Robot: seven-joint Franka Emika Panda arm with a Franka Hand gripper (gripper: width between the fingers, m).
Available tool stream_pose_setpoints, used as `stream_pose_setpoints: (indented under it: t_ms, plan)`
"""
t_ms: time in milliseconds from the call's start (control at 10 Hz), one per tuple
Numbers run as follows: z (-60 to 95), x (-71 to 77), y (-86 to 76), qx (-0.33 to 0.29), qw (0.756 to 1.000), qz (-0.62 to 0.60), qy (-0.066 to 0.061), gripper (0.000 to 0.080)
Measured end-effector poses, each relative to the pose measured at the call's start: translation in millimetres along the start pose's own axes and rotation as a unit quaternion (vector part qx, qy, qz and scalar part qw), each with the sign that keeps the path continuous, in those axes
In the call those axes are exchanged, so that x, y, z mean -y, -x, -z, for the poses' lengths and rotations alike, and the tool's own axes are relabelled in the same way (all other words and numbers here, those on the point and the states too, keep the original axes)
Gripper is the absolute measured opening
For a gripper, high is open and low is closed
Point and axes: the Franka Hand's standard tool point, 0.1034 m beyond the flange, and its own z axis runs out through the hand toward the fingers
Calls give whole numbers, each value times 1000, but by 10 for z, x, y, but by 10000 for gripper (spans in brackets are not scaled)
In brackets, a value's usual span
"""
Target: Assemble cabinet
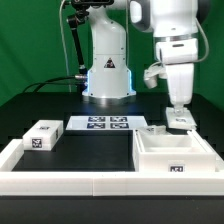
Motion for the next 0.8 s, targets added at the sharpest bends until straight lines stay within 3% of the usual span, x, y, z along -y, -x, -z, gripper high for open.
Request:
stream_pose_setpoints:
  t_ms: [300,800]
  plan:
    - [-12,8,-2,0,1000,-3,-1,68]
    - [-17,-142,25,-1,1000,20,0,68]
